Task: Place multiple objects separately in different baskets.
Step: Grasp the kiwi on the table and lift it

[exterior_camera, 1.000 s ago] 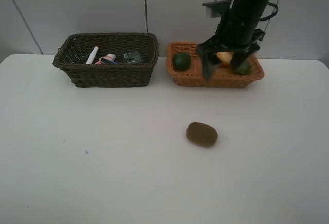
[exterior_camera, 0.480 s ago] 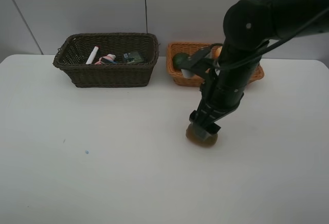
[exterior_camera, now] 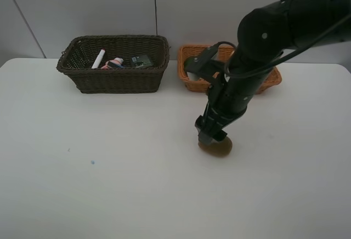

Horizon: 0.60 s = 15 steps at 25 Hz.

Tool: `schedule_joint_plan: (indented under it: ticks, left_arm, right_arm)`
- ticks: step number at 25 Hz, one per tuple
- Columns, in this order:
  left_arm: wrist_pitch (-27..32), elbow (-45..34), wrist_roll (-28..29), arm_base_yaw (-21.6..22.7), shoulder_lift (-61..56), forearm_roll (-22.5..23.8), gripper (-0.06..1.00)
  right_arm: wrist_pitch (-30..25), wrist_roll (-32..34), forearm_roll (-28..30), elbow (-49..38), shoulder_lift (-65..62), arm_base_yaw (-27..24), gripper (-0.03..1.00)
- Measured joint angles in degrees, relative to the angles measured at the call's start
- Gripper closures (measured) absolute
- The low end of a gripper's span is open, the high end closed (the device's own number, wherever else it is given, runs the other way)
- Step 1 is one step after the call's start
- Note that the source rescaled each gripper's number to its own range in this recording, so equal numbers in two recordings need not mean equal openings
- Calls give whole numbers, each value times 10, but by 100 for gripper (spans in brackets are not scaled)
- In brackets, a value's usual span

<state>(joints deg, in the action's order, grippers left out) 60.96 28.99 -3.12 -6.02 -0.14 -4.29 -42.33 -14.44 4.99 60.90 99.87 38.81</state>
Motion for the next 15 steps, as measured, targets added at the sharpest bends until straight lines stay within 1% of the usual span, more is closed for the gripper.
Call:
schedule_joint_plan:
  ticks: [2,4,10,15]
  left_arm:
    - [0,0,0,0,0,0,14]
    - [0,0,0,0,0,0,14]
    - [0,0,0,0,0,0,14]
    - [0,0,0,0,0,0,14]
  right_arm:
    - [17,0,0,0,4,0,-3]
    - [22,-1,0,0,15,0,-3]
    - [12,-2,11,-1,66,0,-3]
    - [38,-2,14,-2,101,0,-3]
